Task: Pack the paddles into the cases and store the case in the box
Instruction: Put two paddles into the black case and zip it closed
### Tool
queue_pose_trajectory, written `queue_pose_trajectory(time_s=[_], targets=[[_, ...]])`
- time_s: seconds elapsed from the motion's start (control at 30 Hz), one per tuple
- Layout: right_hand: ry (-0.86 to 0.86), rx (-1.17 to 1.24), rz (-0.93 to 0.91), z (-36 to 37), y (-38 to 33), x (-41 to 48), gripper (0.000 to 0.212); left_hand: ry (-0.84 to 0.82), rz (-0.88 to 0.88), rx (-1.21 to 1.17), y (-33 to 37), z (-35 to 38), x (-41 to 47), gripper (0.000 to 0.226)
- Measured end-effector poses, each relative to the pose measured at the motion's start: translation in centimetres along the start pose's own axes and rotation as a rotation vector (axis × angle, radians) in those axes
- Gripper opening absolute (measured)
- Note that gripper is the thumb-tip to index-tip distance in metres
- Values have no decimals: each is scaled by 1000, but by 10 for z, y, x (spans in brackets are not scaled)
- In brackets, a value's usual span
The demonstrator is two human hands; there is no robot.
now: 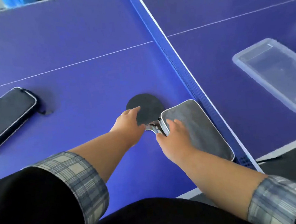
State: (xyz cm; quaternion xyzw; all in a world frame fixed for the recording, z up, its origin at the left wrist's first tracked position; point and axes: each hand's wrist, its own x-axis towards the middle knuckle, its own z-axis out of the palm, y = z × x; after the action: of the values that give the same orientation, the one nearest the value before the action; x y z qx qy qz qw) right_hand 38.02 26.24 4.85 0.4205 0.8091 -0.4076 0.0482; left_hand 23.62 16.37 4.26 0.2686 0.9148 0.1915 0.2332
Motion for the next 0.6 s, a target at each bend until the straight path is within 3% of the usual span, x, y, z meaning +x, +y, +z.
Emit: queue_pose_trajectory(time_s=[0.3,0.6], targets=[[-204,-251,-316,104,-108,-16,66,194,-284,-34,-164,-81,-107,67],[-280,-312,-399,213,-217,-49,65,254,-520,-123,-317,-134,-158,68]])
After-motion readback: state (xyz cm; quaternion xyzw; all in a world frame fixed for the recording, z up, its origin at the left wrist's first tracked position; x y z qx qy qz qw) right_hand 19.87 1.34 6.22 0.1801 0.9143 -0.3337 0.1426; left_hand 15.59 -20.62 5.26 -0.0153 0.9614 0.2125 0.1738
